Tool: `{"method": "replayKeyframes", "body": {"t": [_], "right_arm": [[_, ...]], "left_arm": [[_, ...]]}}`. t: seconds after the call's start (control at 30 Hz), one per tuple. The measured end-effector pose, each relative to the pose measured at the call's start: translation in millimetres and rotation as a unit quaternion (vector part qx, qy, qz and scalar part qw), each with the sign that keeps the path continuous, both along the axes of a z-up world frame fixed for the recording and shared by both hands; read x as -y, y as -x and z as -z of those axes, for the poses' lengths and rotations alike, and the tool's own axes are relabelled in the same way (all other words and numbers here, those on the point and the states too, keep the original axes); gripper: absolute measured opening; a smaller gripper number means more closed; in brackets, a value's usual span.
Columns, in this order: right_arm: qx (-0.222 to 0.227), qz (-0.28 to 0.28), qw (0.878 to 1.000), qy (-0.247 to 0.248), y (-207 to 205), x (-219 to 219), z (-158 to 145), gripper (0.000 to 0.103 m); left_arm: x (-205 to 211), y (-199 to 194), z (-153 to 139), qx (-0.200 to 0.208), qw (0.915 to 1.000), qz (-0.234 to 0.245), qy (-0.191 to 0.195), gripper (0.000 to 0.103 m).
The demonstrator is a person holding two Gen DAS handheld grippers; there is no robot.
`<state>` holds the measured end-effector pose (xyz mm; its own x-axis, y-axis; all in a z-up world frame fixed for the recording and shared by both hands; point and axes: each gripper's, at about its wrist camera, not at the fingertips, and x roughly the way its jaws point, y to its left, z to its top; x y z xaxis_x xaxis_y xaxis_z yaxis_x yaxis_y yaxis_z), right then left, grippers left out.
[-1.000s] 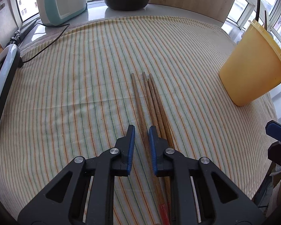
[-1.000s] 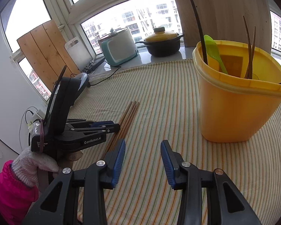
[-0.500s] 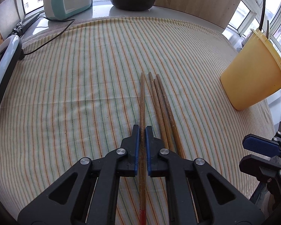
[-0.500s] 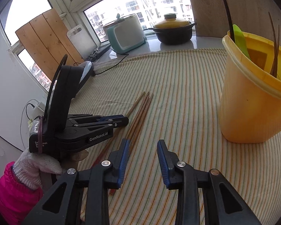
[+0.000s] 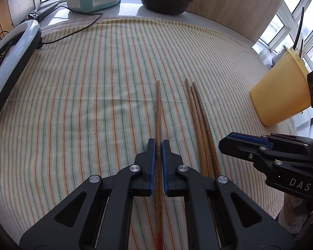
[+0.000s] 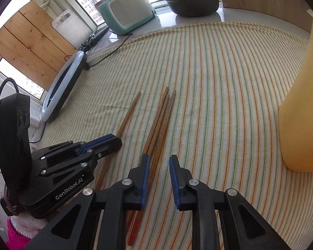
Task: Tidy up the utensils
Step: 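Close the left tool on a red-tipped wooden chopstick while the right tool grips another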
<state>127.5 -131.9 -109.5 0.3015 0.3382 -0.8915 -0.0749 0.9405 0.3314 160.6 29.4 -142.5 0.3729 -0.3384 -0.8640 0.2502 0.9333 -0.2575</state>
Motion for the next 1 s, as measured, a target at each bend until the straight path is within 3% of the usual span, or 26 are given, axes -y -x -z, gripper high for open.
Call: {"method": "replayKeyframes", "body": {"t": [0.3,0.6,0.9,1.0], "right_arm": [[-0.02,0.005,1.0,0.008,-14,-5,11,0.015],[-0.018,-0.018,0.999,0.043,-22,-10,11,0.007],[-0.012,-0.03,0.996,0.078,-29,-22,12,0.007],[-0.009,-0.037,0.996,0.076,-27,-21,12,0.006]], "left_arm": [[-2,0,0,0.0,1.0,0.0,0.002,0.005],[-6,1,0,-0.003,1.0,-0.003,-0.001,0.005],[3,-5,1,0.0,0.9998,0.005,-0.021,0.005],[0,-5,1,-0.003,0.9999,0.0,-0.01,0.005]]}}
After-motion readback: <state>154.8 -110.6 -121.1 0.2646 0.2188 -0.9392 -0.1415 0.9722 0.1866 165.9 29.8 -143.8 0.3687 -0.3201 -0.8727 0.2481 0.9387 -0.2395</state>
